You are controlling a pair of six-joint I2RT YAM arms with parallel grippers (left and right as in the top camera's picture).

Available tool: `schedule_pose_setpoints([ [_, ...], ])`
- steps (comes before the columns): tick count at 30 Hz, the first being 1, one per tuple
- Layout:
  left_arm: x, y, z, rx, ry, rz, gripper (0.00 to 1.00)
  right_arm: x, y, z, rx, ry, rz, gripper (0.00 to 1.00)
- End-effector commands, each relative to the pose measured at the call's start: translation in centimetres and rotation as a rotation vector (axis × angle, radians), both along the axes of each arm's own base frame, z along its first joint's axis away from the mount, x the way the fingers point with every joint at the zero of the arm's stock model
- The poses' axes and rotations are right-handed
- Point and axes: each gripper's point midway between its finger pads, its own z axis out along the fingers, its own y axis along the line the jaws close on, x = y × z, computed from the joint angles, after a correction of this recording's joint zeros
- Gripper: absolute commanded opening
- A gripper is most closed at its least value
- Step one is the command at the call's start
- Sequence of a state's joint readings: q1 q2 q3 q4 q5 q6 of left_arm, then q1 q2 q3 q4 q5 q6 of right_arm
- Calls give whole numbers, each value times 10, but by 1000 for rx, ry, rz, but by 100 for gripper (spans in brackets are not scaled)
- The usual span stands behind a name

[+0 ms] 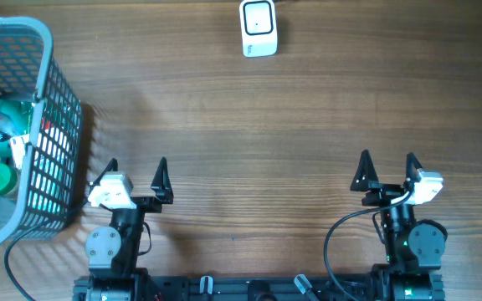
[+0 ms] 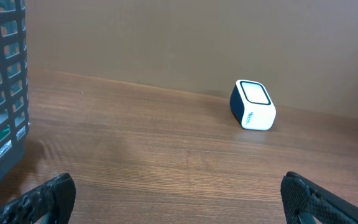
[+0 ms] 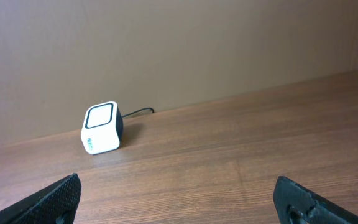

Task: Scan the item barcode
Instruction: 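Move the left gripper into the grey basket toward the Knorr jar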

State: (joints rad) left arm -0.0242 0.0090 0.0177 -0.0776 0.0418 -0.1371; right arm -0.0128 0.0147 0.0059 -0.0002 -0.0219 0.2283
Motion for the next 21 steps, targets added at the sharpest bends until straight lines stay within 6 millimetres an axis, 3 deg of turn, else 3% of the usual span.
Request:
schedule_pose_setpoints([
  [1, 1, 3, -5, -8, 7, 16, 100, 0, 2, 2, -18, -11, 9, 100],
  [21, 1, 3, -5, -8, 7, 16, 100, 0, 2, 2, -18, -11, 9, 100],
])
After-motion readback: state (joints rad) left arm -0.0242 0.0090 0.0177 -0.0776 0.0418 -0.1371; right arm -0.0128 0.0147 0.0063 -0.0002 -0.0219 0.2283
